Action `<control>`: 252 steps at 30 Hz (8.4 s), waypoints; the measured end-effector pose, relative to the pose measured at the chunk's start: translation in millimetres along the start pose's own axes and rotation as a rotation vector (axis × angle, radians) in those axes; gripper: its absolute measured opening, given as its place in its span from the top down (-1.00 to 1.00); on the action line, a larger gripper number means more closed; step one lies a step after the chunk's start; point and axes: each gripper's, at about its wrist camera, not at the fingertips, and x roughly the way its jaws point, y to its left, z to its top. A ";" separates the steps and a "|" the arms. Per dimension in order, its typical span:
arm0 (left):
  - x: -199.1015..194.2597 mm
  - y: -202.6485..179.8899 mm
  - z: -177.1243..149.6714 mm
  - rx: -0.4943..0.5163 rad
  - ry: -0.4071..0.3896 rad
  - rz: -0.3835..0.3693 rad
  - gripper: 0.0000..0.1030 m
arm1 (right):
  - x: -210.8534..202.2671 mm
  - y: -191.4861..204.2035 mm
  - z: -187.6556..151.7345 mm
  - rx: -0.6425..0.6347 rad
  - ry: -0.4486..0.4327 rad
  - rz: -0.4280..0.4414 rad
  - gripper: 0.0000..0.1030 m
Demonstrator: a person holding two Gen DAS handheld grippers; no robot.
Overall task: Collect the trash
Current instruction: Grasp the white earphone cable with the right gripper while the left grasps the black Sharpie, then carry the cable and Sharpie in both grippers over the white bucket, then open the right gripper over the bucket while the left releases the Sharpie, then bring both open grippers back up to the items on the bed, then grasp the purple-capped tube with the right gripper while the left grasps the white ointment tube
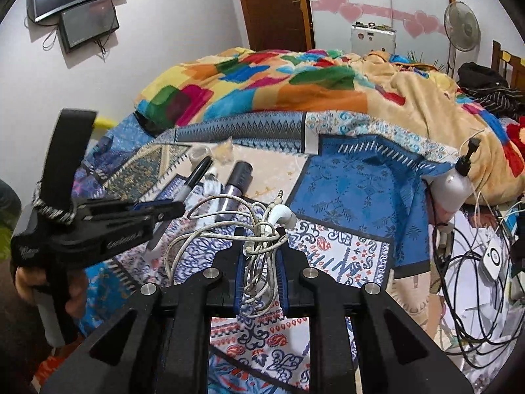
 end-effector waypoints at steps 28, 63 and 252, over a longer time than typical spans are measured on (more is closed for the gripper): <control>-298.3 9.1 -114.8 -0.054 -0.281 0.169 0.80 | -187.3 117.7 6.6 -0.144 -0.212 0.059 0.71; -355.4 163.0 -378.9 -0.441 -0.109 0.293 0.80 | -136.0 333.3 -116.6 -0.421 0.101 0.336 0.71; 49.8 -32.7 4.3 -0.009 -0.032 0.139 0.51 | 47.0 -40.2 29.2 -0.025 0.039 -0.043 0.53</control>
